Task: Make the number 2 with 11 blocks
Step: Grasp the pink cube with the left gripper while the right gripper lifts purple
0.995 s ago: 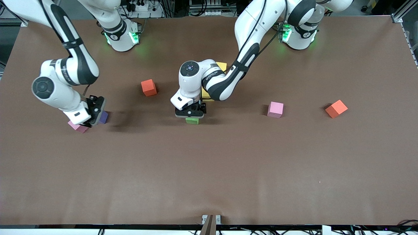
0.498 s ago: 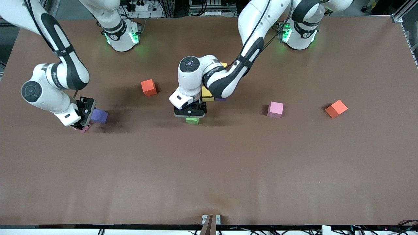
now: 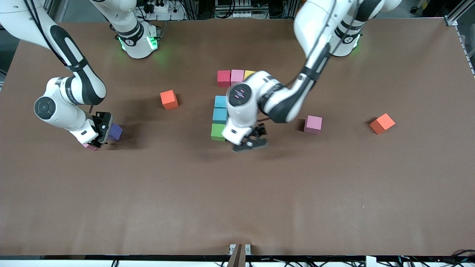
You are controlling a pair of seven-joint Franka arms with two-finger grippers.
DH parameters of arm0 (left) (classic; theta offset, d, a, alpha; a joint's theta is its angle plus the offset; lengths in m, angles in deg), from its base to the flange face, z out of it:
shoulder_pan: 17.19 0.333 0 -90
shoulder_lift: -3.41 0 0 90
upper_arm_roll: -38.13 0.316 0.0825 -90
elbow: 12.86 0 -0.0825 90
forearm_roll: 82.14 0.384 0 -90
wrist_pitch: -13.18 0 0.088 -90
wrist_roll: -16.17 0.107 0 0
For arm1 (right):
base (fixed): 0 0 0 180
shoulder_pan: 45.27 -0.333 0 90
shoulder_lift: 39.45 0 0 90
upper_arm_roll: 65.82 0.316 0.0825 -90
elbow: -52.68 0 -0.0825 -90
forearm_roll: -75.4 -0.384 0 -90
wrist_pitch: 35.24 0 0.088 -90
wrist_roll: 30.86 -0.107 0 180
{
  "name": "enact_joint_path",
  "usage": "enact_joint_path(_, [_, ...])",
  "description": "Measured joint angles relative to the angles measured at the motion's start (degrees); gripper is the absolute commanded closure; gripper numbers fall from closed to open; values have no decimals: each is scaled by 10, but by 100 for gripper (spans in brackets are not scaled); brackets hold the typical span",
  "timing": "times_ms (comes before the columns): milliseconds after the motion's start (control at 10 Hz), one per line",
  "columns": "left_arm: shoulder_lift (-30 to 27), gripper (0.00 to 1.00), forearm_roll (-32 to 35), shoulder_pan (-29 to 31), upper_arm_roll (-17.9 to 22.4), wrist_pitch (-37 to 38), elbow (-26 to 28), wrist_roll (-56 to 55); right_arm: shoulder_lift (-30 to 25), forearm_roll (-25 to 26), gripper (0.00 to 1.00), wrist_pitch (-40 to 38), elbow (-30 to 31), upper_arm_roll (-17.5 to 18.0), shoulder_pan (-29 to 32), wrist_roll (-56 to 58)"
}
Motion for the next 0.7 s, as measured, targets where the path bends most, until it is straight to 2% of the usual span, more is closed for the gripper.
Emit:
enact_joint_path(100, [-25, 0, 0, 30, 0, -6, 38, 11, 0, 0, 0, 1, 5, 0, 1, 0])
enact_joint_path(299, [-97, 0, 0, 79, 0, -74, 158, 52, -3, 0, 0, 2, 5, 0, 1, 12])
enact_joint_path(498, [-174, 0, 0, 99, -1, -158, 296, 81, -15, 0, 0, -35, -11, 1, 1, 19])
enact_joint_path(697, [-228, 0, 0, 114, -1, -195, 393, 129, -27, 0, 0, -76, -31, 4, 1, 22])
